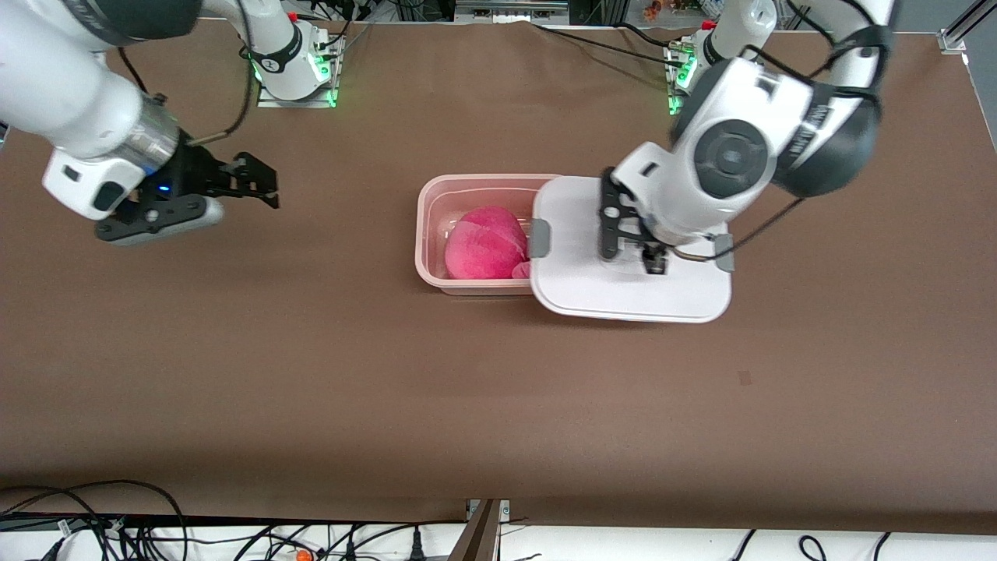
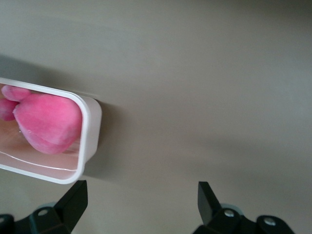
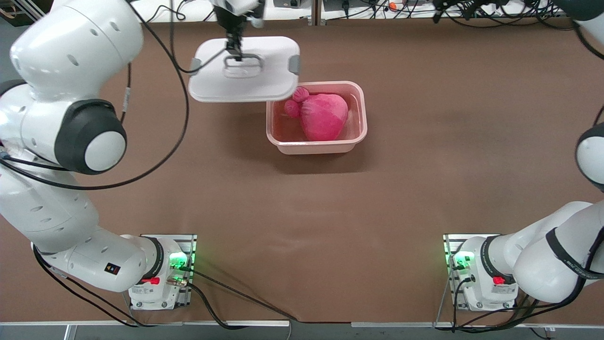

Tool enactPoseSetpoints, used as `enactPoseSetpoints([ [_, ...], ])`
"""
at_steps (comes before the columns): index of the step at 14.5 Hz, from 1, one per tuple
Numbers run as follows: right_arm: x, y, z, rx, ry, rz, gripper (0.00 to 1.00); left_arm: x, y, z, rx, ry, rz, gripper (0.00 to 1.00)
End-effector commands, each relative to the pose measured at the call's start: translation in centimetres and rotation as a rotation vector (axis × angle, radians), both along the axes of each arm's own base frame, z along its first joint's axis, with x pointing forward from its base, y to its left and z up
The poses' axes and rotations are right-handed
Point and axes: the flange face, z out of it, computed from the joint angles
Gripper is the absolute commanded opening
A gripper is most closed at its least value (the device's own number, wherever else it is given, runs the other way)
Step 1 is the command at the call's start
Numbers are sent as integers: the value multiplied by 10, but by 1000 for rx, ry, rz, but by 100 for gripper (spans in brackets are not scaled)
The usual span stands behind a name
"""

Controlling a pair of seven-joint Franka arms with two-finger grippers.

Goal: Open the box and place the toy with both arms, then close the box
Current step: 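Lower the lid onto the box with the left gripper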

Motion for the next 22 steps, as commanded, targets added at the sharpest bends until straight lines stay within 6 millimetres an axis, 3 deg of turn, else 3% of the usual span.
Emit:
enactPoseSetpoints([
  [1,-23,-41,9,-25,18,-51,100,-28,-75,-17,-3,-42,-10,0],
  [5,-43,-88,9,-55,17,-94,100,-57,-138,-52,-9,-74,22,0],
  [8,-56,-92,9,-90,3,-94,100,-73,-164,-69,7,-95,33,0],
  [12,-55,-92,14,-93,-6,-92,100,-82,-179,-92,27,-88,43,0],
  [15,-49,-90,17,-123,-17,-92,100,-88,-186,-97,34,-89,57,0],
  [22,-37,-88,31,-129,-48,-85,100,-79,-191,-100,31,-98,105,0],
])
